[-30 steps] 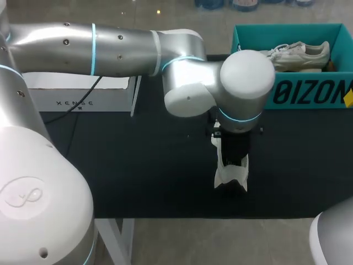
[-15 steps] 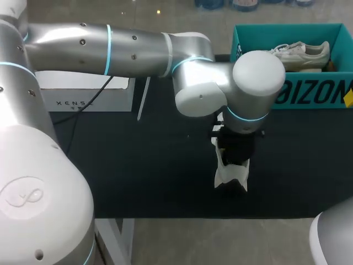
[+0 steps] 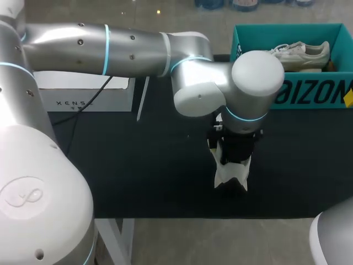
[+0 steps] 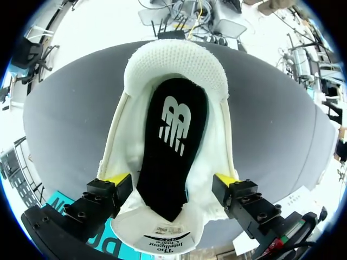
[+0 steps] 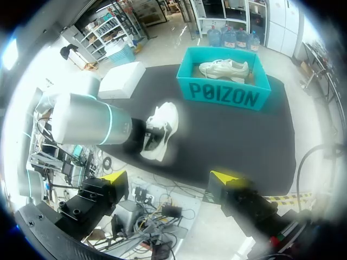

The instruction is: Take the shoe out of the shoebox, open the shoe tongue, remove and reinsert the insole, then place the shoe into the shoebox

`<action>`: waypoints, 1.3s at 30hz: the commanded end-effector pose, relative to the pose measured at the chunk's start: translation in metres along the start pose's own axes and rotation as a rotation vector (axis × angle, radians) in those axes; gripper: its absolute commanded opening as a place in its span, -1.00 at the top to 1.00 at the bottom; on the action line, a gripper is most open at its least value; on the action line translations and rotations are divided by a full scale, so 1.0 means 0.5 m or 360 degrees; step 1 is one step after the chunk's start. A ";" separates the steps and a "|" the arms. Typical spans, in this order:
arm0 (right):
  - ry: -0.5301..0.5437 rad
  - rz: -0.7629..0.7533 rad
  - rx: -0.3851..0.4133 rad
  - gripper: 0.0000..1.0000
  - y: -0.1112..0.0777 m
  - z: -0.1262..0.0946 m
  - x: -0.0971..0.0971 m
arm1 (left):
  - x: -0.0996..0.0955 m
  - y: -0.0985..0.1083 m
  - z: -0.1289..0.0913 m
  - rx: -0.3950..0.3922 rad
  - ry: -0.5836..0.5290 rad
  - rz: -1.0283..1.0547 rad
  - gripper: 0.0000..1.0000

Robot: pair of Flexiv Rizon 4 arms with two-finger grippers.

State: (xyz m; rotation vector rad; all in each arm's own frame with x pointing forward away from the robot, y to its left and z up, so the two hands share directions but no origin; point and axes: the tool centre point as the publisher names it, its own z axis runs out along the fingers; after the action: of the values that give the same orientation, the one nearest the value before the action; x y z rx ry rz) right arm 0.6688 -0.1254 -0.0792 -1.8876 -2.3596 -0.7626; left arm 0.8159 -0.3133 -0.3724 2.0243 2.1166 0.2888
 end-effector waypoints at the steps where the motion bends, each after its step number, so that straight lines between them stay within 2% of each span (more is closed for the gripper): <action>1: 0.0000 0.0001 0.0011 -1.00 0.006 -0.001 -0.001 | 0.002 0.005 -0.020 -0.0027 -0.0007 0.0002 -1.00; 15: 0.0000 0.0001 0.0011 -1.00 0.006 -0.001 -0.001 | 0.015 0.063 -0.100 -0.0167 -0.0001 -0.0007 -1.00; 21: 0.0000 0.0001 0.0011 -1.00 0.006 -0.001 -0.001 | 0.019 0.086 -0.118 -0.0208 -0.0013 -0.0029 -1.00; 22: 0.0000 0.0001 0.0011 -1.00 0.006 -0.001 -0.001 | 0.017 0.086 -0.119 -0.0212 -0.0017 -0.0027 -0.22; 23: 0.0000 0.0001 0.0011 -1.00 0.006 -0.001 -0.001 | 0.015 0.087 -0.118 -0.0217 -0.0010 -0.0050 0.65; 24: 0.0000 0.0001 0.0011 -1.00 0.006 -0.001 -0.001 | 0.011 0.085 -0.116 -0.0193 -0.0030 -0.0043 1.00; 30: 0.0000 0.0001 0.0011 -1.00 0.006 -0.001 -0.001 | -0.002 0.067 -0.099 -0.0156 0.0034 -0.0179 1.00; 36: 0.0000 0.0001 0.0011 -1.00 0.006 -0.001 -0.001 | 0.024 0.048 -0.101 -0.0218 0.0134 -0.0701 1.00; 39: 0.0000 0.0001 0.0011 -1.00 0.006 -0.001 -0.001 | 0.042 0.040 -0.104 -0.0133 0.0138 -0.0980 1.00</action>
State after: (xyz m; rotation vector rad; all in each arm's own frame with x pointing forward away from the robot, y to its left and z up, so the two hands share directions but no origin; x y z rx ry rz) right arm 0.6688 -0.1255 -0.0791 -1.8877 -2.3596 -0.7625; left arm 0.8251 -0.2929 -0.3196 1.5608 2.3977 0.4040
